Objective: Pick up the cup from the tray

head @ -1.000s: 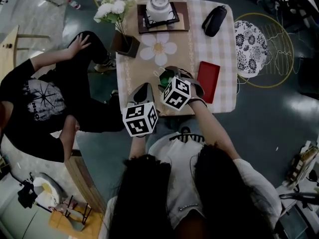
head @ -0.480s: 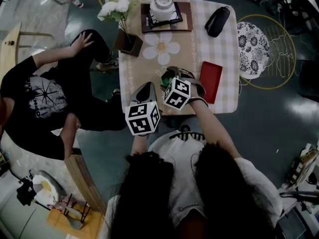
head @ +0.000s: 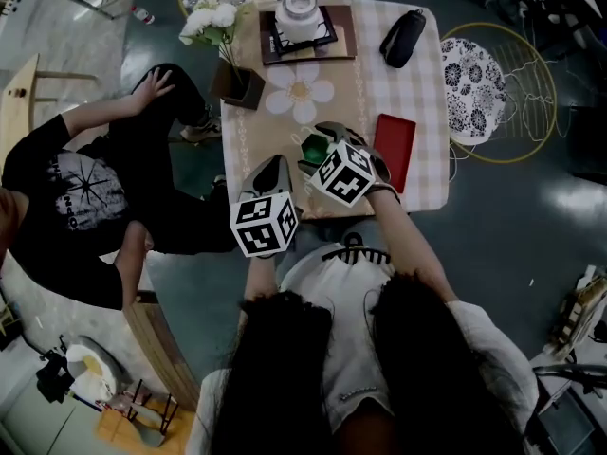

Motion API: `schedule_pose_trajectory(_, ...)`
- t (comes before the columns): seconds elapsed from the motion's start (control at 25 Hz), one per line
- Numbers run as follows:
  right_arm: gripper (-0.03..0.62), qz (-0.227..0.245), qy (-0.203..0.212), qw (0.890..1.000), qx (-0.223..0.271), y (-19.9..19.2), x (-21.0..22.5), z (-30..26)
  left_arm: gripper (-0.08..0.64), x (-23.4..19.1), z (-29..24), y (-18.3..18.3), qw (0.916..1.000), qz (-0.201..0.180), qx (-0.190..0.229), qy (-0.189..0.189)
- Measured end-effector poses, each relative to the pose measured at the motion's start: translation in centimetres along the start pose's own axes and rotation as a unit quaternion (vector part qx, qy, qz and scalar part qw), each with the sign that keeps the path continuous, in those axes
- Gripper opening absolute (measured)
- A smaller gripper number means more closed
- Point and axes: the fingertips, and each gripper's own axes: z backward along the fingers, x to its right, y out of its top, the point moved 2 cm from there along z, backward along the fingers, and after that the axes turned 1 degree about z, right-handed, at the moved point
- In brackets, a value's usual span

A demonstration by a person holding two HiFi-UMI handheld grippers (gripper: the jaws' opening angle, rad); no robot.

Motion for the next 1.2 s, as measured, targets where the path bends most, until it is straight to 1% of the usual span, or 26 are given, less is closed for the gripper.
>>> schedule_pose_trajectory(0.08, 0.341, -0.027, -0.009, 0.999, 0.031, 0.7, 0.6, 1.6, 0.009, 0.2, 0.0, 0.2, 1.0, 0.001, 0.005, -0.003)
schedule_pose_trajectory(0.16, 0.341, -0.064, -0.019, 0.996, 0.062, 1.0, 1.2, 3.2, 0.009, 0.5, -0.1, 0.4, 0.9999, 0.0, 0.008, -0.01)
schedule_pose_trajectory(0.24, 0.339, -0.107, -0.018, 0.989, 0.098, 1.0, 1.6, 4.8, 0.009, 1.1, -0.1, 0.5, 0.9998, -0.004, 0.011, -0.018)
schedule_pose_trajectory(0.32, 0.334, -0.147, -0.014, 0.98, 0.136, 0.8, 1.8, 6.3, 0.009, 1.7, -0.2, 0.7, 0.9995, -0.009, 0.013, -0.027)
schedule_pose_trajectory(0.36, 0.315, -0.164, -0.017, 0.975, 0.152, 0.6, 1.9, 7.1, 0.009, 2.1, -0.2, 0.8, 0.9993, -0.012, 0.015, -0.031)
schedule_pose_trajectory(0.44, 0.253, -0.189, -0.036, 0.966, 0.172, -0.2, 2.3, 8.7, 0.009, 2.9, -0.3, 0.9, 0.9988, -0.015, 0.021, -0.041)
schedule_pose_trajectory(0.56, 0.162, -0.233, -0.086, 0.95, 0.186, -1.9, 3.1, 11.0, 0.009, 4.2, -0.2, 1.0, 0.9978, -0.024, 0.03, -0.054)
schedule_pose_trajectory(0.64, 0.067, -0.267, -0.121, 0.935, 0.198, -3.1, 3.7, 12.5, 0.009, 5.0, -0.2, 0.9, 0.997, -0.026, 0.033, -0.066)
schedule_pose_trajectory(0.68, 0.032, -0.282, -0.136, 0.928, 0.202, -3.6, 4.0, 13.2, 0.009, 5.5, -0.2, 0.9, 0.9965, -0.028, 0.034, -0.072)
schedule_pose_trajectory(0.76, 0.012, -0.303, -0.156, 0.918, 0.204, -4.6, 4.5, 14.0, 0.009, 6.5, -0.3, 0.9, 0.9954, -0.037, 0.035, -0.081)
schedule_pose_trajectory(0.88, 0.012, -0.323, -0.162, 0.912, 0.191, -6.0, 4.4, 14.2, 0.009, 7.8, -0.3, 1.2, 0.9936, -0.051, 0.037, -0.094)
schedule_pose_trajectory(1.0, 0.011, -0.344, -0.187, 0.902, 0.184, -7.3, 4.7, 14.7, 0.009, 9.1, -0.4, 1.6, 0.9915, -0.059, 0.042, -0.108)
schedule_pose_trajectory(1.12, 0.011, -0.352, -0.219, 0.893, 0.175, -8.2, 5.2, 15.4, 0.009, 10.2, -0.4, 1.8, 0.9899, -0.067, 0.046, -0.117)
schedule_pose_trajectory(1.2, 0.009, -0.348, -0.232, 0.892, 0.173, -8.4, 5.4, 15.8, 0.009, 10.7, -0.4, 1.8, 0.9892, -0.07, 0.047, -0.12)
